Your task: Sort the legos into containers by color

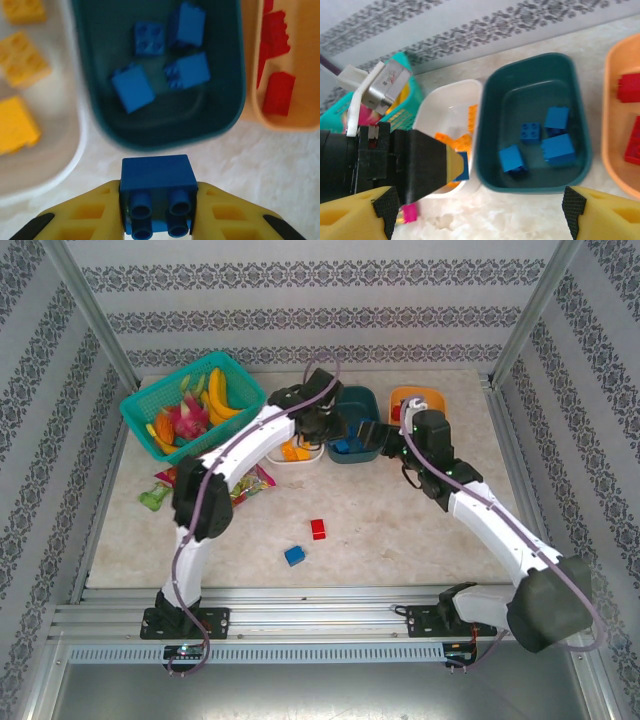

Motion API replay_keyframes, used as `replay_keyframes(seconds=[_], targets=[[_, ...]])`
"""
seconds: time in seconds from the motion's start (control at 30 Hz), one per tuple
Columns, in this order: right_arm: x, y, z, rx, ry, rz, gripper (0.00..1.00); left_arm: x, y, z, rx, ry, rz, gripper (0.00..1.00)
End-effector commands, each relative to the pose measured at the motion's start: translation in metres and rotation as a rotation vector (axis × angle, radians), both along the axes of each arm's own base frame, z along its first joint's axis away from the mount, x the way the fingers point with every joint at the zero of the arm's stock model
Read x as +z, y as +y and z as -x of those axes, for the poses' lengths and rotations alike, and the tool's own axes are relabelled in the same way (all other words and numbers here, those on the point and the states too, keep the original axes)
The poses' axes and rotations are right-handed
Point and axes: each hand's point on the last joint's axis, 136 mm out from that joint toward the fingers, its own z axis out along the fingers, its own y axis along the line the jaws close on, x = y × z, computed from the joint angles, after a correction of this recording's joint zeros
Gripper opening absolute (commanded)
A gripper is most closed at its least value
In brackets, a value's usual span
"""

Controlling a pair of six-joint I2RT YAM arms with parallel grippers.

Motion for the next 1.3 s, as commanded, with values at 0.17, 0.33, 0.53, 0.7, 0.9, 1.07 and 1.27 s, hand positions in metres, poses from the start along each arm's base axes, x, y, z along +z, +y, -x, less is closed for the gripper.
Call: replay_keyframes(seconds=[0.17,0.33,0.53,0.7,0.9,1.07,1.27], targets=[[-0.001,-0.014,-0.037,-0.091,0.038,-0.098,0.87,-0.007,-0.027,-0.092,0.032,-0.191,0.090,0.33],[0.002,-0.020,-0.050,-0.124,0.041,-0.160,0.87,-0.011,-0.042,-0.133,0.059,-0.344,0.172,0.33],[0.001,-0.017,-0.047,-0.113,0.059,-0.176,0.87,-0.043,-0.039,-0.156,0.147,-0.349,0.174,0.33],[-0.007,-0.020,-0.038,-0.113,0.074,-0.165,0.87,-0.064,-0.032,-0.163,0.195,-0.319,0.184,0.37],[-0.013,-0.020,-0.036,-0.105,0.092,-0.145,0.88,-0.064,-0.035,-0.156,0.179,-0.280,0.198,0.54],[-0.014,-0.020,-0.033,-0.093,0.093,-0.089,0.87,-0.026,-0.036,-0.154,0.177,-0.310,0.240,0.58],[-0.032,-0.002,-0.001,0.014,0.137,0.121,0.85,0.041,-0.023,-0.130,0.200,-0.304,0.266,0.59]])
